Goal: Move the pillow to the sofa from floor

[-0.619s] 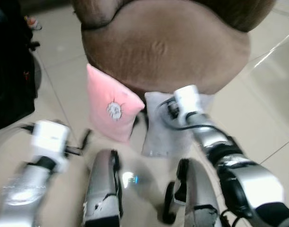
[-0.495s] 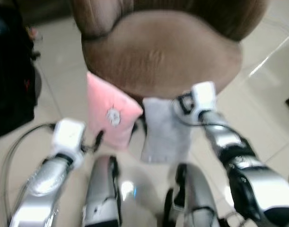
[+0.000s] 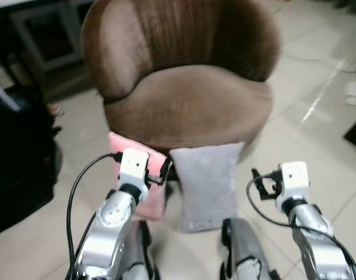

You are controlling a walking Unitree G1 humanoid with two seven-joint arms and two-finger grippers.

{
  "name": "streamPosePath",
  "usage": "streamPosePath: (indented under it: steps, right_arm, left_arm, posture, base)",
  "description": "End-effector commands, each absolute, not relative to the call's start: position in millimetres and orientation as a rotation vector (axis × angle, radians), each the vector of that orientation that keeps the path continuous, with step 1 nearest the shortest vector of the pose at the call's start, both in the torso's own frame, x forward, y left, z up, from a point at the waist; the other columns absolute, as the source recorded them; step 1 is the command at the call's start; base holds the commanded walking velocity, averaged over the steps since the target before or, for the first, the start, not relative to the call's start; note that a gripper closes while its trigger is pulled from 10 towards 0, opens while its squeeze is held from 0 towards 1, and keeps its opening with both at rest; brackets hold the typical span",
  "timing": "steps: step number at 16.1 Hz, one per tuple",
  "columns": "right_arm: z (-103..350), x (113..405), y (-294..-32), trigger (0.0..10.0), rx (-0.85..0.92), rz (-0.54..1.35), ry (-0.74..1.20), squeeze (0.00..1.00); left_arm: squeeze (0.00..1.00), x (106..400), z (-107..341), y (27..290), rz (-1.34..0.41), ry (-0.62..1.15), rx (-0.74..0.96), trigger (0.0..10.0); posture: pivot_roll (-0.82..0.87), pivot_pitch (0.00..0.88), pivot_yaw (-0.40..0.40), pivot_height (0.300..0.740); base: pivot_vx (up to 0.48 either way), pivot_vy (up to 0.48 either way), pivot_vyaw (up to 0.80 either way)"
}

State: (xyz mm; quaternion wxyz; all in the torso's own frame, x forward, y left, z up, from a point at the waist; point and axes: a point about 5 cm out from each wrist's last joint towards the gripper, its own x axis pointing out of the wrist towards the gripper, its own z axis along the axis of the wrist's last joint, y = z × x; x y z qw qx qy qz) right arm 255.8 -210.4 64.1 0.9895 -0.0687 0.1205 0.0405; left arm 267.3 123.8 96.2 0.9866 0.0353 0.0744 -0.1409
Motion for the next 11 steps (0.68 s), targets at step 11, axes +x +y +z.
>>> streamPosePath:
  steps: [11]
  right_arm:
    - [70.1,279.2,-166.7,10.0,-0.161,0.171,0.279,0.00]
  left_arm:
    - [0.00,270.2,84.7,159.0,-0.108,0.114,0.172,10.0]
  posture:
    - [0.00,0.000,-0.007,0.573]
  base:
    - [0.000,-0.324,0.21]
